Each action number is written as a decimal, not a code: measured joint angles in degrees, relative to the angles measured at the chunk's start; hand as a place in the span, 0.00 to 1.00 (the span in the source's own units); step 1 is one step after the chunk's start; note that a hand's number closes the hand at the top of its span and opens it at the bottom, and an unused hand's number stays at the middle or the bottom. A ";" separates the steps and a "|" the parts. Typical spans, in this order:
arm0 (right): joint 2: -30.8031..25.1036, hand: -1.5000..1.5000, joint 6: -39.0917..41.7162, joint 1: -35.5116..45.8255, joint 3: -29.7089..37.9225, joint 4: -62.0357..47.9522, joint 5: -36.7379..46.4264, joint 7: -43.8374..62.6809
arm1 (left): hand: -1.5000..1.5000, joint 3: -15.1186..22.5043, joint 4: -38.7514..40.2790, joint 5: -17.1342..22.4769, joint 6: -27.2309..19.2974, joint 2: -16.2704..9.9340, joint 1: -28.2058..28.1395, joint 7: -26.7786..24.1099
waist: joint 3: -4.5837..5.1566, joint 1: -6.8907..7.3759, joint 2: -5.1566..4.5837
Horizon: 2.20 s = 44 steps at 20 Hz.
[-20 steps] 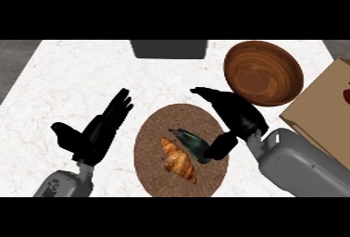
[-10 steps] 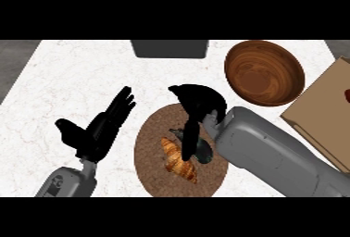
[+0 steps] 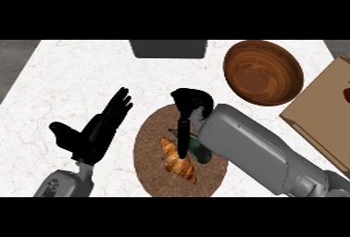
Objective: Pick the eggplant from the placemat and place it in the bowl
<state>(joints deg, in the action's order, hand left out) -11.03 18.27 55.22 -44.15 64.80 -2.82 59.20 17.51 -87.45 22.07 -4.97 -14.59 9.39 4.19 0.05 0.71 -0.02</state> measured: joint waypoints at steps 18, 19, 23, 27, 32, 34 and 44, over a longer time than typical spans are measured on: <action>4.57 0.00 4.71 -4.09 -1.49 -6.69 5.50 -1.62 | 0.50 -2.70 0.69 -1.69 2.12 1.47 -0.39 0.77 | -0.03 -0.59 0.07; 5.28 0.00 4.51 -4.53 -1.39 -6.84 6.37 -1.51 | 0.50 -2.92 0.75 -1.80 2.13 1.70 -0.20 1.01 | -0.03 -0.59 0.08; 5.80 0.00 4.74 -6.30 -0.53 -6.98 9.38 -2.16 | 0.50 -2.98 0.10 -2.79 2.03 2.66 -0.87 1.39 | -0.04 -0.57 0.09; 6.96 0.00 4.58 -7.70 0.77 -7.41 12.64 -2.43 | 0.50 -3.68 -1.39 -3.25 2.61 2.73 -1.73 2.03 | -0.04 -0.51 0.09; 7.92 0.00 4.73 -10.24 2.16 -8.23 16.80 -3.62 | 0.50 -4.02 -2.42 -4.15 2.94 3.55 -2.15 3.14 | -0.05 -0.52 0.07; 8.08 0.00 4.96 -11.18 2.83 -8.84 18.46 -4.39 | 0.50 -3.73 -2.59 -4.91 2.81 4.29 -2.44 3.23 | -0.05 -0.51 0.08; 9.32 1.00 4.49 -13.63 6.36 -10.20 26.60 -10.01 | 0.50 -4.79 -3.24 -6.85 4.04 5.91 -2.70 4.17 | 0.01 -0.39 0.75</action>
<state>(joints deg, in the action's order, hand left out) -1.71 22.77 41.59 -37.79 54.60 23.78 49.19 12.71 -90.68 15.21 -0.93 -8.68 6.70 8.36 0.06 0.32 0.73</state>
